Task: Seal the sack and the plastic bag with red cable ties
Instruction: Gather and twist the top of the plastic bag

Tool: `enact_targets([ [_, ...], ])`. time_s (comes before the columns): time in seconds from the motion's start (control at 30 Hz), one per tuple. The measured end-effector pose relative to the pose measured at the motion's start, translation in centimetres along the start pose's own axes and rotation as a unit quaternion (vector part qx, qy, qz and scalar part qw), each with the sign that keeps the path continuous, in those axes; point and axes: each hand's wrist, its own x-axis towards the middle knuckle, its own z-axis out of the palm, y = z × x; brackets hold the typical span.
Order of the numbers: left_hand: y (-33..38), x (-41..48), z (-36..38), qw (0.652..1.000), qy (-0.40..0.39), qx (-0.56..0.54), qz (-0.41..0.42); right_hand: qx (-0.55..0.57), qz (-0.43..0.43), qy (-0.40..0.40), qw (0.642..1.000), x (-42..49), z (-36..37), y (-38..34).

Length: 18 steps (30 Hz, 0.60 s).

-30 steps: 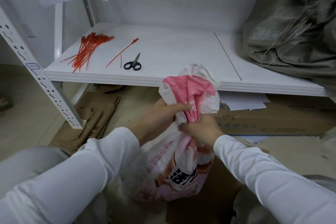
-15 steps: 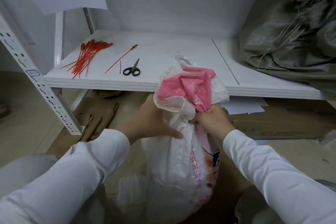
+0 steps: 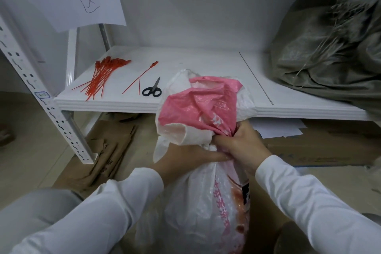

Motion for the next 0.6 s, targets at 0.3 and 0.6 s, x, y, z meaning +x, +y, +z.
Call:
enact_targets([
  [0.3, 0.0, 0.2, 0.0, 0.987, -0.076, 0.015, -0.143, -0.011, -0.036, -0.039, 0.999, 0.6, 0.2, -0.2],
  [0.6, 0.7, 1.8, 0.9, 0.966, 0.230, -0.073, -0.095, -0.118, -0.108, 0.081, 0.984, 2.3, 0.1, 1.4],
])
